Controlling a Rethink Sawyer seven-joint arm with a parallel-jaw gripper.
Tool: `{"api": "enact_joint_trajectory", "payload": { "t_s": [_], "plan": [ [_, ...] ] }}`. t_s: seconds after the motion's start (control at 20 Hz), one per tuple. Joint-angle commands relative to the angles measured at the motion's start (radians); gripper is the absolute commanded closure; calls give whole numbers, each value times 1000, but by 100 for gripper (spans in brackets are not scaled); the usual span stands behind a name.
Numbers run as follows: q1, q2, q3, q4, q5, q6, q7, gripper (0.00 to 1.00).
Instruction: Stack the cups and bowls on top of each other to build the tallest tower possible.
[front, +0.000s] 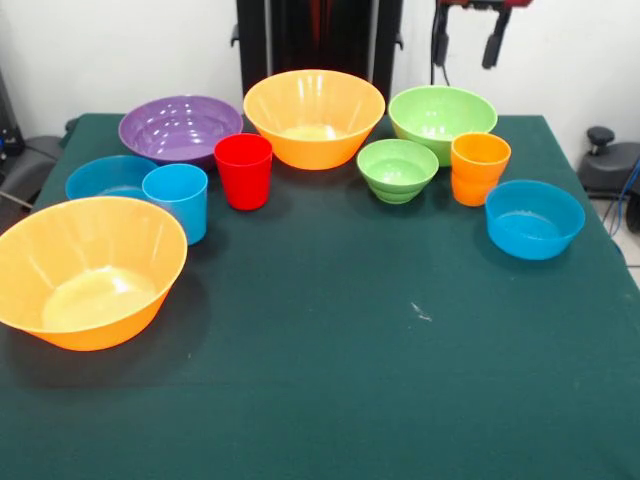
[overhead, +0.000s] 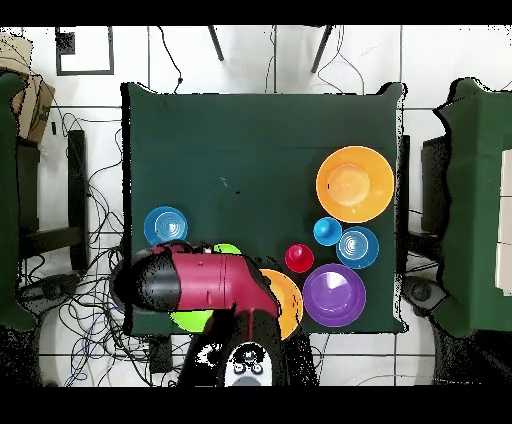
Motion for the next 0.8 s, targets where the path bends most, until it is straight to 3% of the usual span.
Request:
{"api": "enact_joint_trajectory", "payload": {
  "t_s": [0.05,0.5,0.65,0.8],
  "plan": [
    [12,128,62,-245,-9,85,103,0],
    [65,339,41,-613,-16,225,130,0],
    [65,387,45,-674,3,240,135,0],
    [52,386,61,-674,18,246,114,0]
  ]
}}
